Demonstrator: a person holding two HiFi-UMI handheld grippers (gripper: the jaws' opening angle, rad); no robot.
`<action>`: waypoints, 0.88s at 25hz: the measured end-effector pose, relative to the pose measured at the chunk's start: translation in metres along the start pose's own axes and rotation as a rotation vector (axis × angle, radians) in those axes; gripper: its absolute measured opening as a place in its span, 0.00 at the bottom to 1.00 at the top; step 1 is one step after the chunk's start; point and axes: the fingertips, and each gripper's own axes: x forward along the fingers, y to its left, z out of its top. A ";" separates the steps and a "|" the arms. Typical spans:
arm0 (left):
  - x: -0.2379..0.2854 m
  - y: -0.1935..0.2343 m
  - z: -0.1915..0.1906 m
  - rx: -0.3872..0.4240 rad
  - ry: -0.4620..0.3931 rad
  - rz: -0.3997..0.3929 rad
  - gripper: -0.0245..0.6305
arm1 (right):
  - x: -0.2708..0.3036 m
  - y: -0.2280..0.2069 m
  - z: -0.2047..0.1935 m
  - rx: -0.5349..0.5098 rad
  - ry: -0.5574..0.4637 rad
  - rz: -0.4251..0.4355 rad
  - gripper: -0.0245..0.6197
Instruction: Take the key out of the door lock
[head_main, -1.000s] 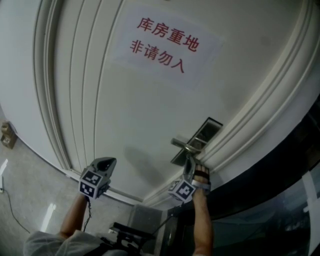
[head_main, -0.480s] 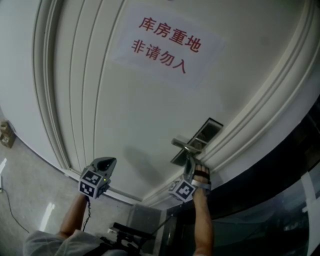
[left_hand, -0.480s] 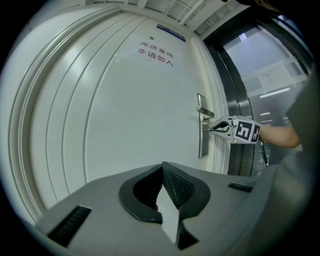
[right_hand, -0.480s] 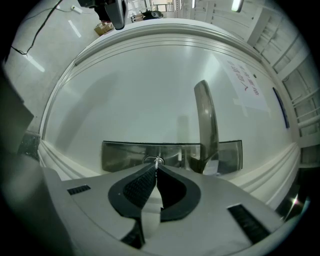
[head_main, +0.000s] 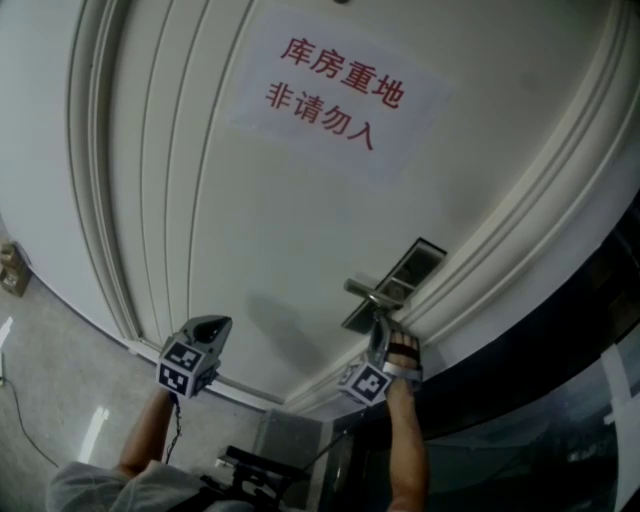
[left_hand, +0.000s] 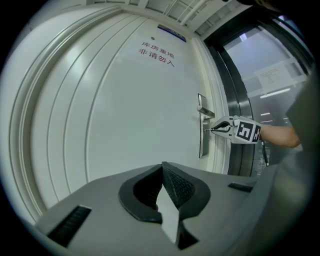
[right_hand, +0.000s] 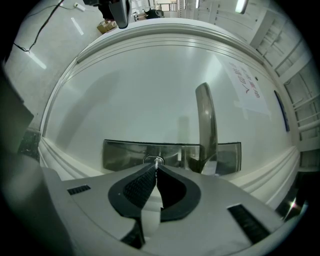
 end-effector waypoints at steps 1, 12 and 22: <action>0.000 0.000 0.000 0.001 0.000 -0.001 0.04 | 0.000 -0.001 0.001 0.004 -0.003 -0.001 0.07; -0.004 0.000 0.003 0.008 -0.009 -0.004 0.04 | -0.004 -0.001 0.001 0.017 0.005 -0.006 0.07; -0.013 0.001 0.003 0.011 -0.012 -0.010 0.04 | -0.014 -0.001 0.002 0.025 0.008 -0.013 0.07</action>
